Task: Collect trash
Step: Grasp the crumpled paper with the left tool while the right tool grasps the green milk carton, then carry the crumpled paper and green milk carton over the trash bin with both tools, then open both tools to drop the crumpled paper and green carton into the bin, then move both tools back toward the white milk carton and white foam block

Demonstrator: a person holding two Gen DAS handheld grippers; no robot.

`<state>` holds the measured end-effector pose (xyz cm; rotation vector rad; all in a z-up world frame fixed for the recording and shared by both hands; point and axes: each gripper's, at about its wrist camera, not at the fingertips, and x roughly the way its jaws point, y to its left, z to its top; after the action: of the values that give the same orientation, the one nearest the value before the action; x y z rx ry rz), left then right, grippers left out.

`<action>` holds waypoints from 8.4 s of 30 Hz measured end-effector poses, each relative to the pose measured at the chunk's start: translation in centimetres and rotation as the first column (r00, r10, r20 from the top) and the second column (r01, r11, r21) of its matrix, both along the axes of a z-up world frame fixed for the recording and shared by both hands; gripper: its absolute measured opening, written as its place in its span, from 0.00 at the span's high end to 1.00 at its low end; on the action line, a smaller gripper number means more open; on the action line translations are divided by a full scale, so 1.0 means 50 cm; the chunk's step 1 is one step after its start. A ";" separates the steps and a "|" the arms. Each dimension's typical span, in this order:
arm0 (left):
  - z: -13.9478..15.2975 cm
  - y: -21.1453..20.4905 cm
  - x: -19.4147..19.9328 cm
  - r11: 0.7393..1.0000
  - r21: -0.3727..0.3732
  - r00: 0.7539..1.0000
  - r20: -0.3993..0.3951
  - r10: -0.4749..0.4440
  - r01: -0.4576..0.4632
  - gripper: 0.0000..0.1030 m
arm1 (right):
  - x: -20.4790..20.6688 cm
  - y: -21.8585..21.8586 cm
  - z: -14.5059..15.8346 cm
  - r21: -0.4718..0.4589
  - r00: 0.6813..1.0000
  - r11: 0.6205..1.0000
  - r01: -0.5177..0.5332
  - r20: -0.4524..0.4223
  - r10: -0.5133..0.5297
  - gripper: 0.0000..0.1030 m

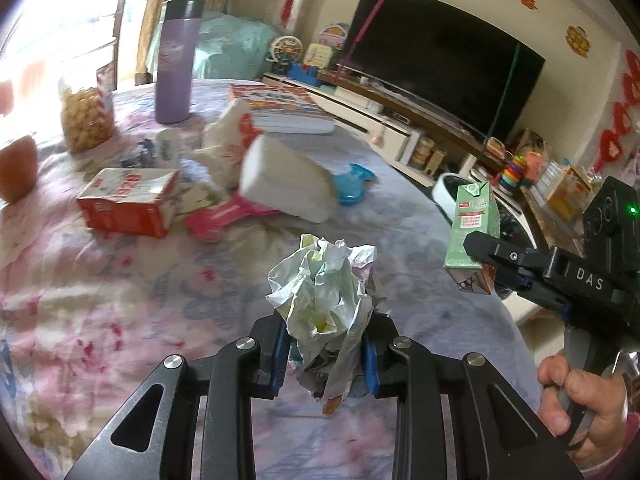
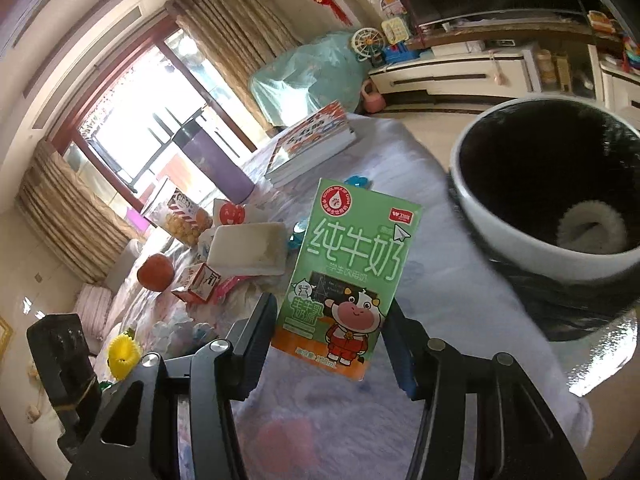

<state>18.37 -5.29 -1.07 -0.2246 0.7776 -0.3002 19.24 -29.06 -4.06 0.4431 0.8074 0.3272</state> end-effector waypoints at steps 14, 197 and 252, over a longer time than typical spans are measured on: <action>0.017 -0.090 0.020 0.997 0.017 0.997 0.013 -0.077 0.077 0.73 | -0.044 -0.069 0.008 0.016 0.998 0.998 0.060 0.004 -0.060 0.49; -0.026 0.177 0.139 0.971 0.071 0.968 -0.087 0.236 -0.230 0.23 | 0.124 0.176 -0.031 0.000 0.983 0.984 -0.177 -0.041 0.177 0.08; -0.047 0.139 0.297 0.955 0.117 0.953 -0.102 0.285 -0.273 0.35 | 0.149 0.274 -0.060 -0.237 0.853 0.821 -0.519 -0.077 0.517 0.14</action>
<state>33.20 1.68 -3.44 -0.2550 0.8643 0.0214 26.67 -15.35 -7.07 -0.0259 0.9598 0.7230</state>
